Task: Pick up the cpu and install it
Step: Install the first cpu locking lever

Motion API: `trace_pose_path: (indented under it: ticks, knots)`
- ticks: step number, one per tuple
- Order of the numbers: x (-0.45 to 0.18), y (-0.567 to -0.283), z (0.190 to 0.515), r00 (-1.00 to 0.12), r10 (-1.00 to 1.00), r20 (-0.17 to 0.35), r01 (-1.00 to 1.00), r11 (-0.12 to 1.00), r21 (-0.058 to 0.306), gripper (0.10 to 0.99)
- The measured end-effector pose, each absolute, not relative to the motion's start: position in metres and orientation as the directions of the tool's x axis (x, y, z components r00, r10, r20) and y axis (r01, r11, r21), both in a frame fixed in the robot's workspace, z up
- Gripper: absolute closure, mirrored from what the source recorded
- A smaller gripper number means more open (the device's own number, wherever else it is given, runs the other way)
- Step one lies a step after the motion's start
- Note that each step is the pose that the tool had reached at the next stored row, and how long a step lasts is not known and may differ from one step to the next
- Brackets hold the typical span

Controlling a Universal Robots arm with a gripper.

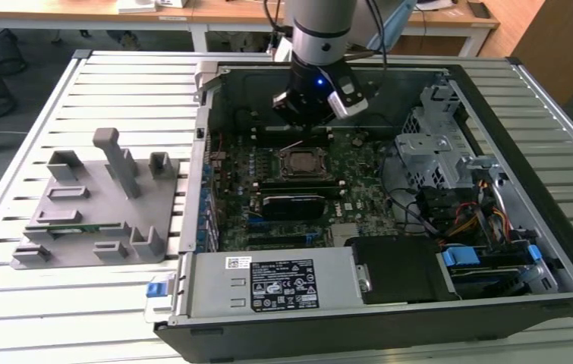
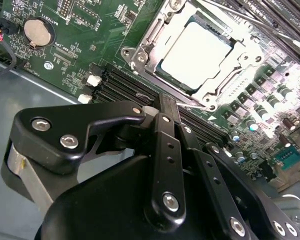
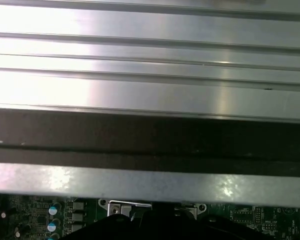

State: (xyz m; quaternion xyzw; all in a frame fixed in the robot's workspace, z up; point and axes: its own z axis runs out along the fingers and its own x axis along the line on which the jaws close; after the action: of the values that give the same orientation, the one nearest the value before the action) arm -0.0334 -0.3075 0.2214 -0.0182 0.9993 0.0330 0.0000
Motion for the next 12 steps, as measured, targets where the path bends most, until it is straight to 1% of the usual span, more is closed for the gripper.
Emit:
trace_pose_path:
  ticks: [12]
  knots:
    - [-0.027,-0.306,0.212,-0.999,-0.037,-0.001,-0.037,0.997,0.066,0.98]
